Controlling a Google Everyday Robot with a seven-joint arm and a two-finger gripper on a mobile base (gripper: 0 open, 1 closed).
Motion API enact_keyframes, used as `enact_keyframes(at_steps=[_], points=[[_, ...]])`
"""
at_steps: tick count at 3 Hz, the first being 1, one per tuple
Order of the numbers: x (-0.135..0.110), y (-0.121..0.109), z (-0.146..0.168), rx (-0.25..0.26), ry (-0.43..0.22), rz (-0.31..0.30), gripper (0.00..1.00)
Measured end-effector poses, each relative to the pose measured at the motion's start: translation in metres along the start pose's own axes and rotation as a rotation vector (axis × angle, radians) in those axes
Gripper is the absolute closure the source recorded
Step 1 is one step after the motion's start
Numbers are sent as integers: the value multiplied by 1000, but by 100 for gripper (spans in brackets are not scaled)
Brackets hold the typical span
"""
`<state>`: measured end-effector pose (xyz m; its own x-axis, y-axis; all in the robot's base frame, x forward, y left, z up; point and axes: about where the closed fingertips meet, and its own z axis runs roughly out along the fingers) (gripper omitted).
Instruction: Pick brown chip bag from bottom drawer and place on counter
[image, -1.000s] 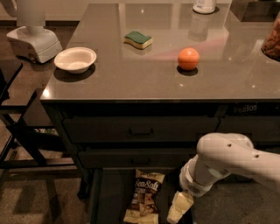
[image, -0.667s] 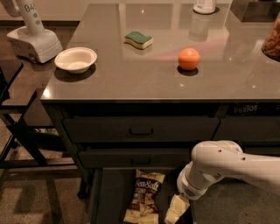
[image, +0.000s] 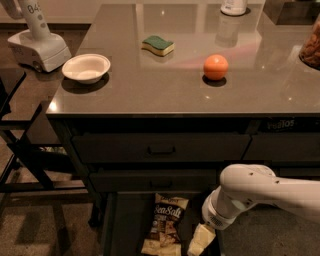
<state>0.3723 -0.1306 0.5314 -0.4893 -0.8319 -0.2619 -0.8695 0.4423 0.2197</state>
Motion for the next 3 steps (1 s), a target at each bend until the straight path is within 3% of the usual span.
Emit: enact_keyframes(at_steps=[2,3], points=[[-1,-27,91,-86,-94,43,0],[-1,-26,92,-88,-96,43,0]])
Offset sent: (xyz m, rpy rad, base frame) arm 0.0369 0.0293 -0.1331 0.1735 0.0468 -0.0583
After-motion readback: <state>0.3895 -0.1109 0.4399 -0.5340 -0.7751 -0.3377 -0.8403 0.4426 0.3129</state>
